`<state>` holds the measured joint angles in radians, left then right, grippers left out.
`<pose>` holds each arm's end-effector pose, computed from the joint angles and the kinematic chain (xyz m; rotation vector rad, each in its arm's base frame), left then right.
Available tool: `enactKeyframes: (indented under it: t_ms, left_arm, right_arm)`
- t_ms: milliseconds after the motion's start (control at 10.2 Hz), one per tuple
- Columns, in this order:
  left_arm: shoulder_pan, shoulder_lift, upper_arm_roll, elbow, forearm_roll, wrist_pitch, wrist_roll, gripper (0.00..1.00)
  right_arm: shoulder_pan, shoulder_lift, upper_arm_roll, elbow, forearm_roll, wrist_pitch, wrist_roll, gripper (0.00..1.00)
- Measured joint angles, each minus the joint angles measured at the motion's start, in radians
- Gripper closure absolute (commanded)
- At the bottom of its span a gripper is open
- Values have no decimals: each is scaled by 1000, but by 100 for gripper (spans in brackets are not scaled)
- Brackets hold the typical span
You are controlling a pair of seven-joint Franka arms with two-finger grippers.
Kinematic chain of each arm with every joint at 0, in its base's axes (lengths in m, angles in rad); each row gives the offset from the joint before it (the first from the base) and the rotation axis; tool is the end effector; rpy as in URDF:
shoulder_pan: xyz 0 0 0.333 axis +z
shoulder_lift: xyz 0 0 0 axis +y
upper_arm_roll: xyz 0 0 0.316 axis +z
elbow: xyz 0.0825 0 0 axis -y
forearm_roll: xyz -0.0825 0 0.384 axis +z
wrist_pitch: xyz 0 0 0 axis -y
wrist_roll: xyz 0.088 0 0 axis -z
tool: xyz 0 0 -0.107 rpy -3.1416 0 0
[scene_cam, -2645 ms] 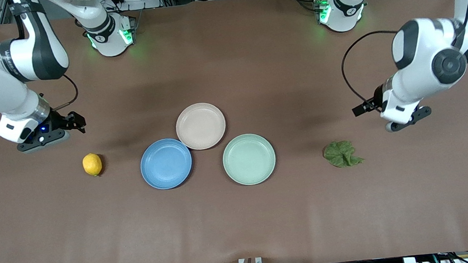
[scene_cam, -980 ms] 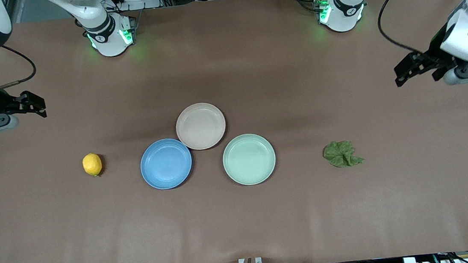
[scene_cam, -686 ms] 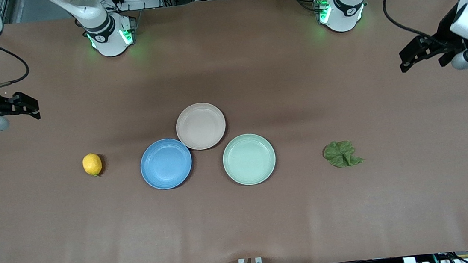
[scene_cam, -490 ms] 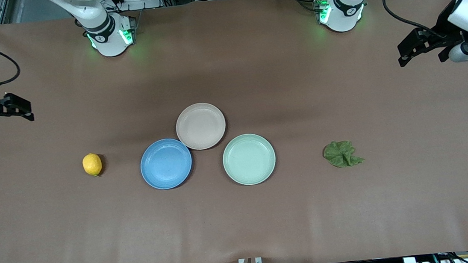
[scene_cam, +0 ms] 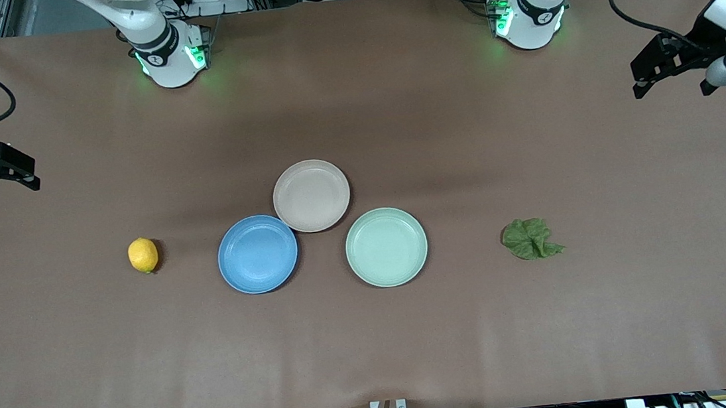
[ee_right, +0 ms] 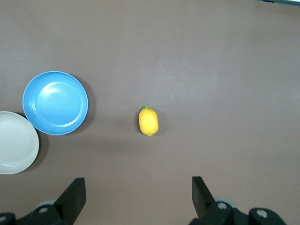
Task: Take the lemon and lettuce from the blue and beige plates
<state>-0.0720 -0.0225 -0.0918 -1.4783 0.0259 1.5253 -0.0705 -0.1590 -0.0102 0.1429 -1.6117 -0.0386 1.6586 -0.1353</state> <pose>0.5357 -0.0863 0.6762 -3.1167 0.1423 -0.1127 0.5595 -0.0124 0.6187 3.0906 0.1880 0.0833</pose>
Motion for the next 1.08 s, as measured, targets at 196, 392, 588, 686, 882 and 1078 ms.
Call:
enactKeyframes:
  t_ms: [196, 392, 588, 686, 882, 1078]
  left_arm:
    - [0, 2, -5, 1, -8, -1, 0, 0]
    - [0, 5, -8, 1, -21, -3, 0, 0]
    - [0, 5, -11, 1, -21, -31, 0, 0]
    - [-1, 5, -14, 1, -21, -37, 0, 0]
    - [-1, 5, -16, 1, -21, -38, 0, 0]
    - [0, 5, -15, 1, -21, -39, 0, 0]
  right_arm:
    - [3, 0, 7, 12, 2, 10, 0, 0]
    - [18, 2, 7, 35, 1, 23, 1, 0]
    - [27, 3, 6, 59, 1, 23, 21, 0]
    - [27, 3, 3, 67, 1, 22, 33, 0]
    - [26, 3, 0, 76, 1, -4, 47, 0]
    - [25, 7, -5, 85, 1, -45, 58, 0]
